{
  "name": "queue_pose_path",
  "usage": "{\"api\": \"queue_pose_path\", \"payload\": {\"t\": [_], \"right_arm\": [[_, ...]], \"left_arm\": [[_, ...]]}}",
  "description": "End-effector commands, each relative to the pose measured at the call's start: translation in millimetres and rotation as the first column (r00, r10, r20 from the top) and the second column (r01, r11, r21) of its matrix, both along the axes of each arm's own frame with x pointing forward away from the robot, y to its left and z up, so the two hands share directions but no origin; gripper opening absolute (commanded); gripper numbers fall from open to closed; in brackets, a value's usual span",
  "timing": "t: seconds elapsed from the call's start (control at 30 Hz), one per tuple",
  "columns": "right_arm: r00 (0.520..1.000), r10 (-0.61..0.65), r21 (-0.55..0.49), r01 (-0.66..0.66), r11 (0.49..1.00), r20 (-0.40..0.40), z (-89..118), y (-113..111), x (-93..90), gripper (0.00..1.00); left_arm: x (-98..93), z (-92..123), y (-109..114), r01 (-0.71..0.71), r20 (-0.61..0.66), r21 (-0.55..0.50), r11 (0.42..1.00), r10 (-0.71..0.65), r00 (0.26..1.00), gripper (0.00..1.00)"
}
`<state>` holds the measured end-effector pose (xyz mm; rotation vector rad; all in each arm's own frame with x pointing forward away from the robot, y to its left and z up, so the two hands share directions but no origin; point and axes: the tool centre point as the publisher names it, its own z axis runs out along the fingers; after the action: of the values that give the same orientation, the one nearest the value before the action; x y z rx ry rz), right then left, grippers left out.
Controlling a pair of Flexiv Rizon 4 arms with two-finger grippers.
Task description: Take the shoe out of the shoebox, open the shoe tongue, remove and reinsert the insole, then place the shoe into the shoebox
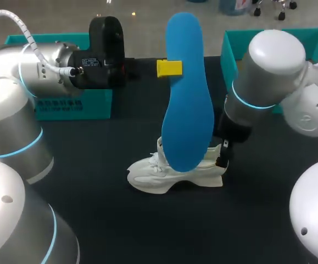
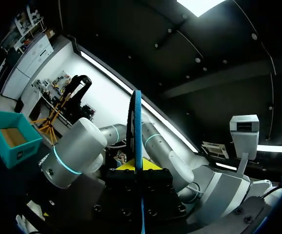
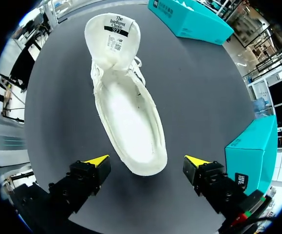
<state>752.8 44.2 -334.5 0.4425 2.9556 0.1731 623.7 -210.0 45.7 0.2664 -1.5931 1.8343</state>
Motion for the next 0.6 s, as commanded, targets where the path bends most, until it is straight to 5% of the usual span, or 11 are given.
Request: {"api": "queue_pose_path", "payload": {"t": [0.03,0.6], "right_arm": [[1.000,0.000,-0.037,0.000,0.999,-0.015,3.3,1.9,2.5,1.00],[0.990,0.135,-0.037,-0.137,0.990,-0.043,-1.4,12.8,-1.0,1.00]], "left_arm": [[-0.7,-0.7,0.4,-0.001,0.000,-0.001,1.000,0.001,1.000,0.00],[-0.7,-0.7,0.4,-0.001,0.000,-0.001,1.000,0.001,1.000,0.00]]}}
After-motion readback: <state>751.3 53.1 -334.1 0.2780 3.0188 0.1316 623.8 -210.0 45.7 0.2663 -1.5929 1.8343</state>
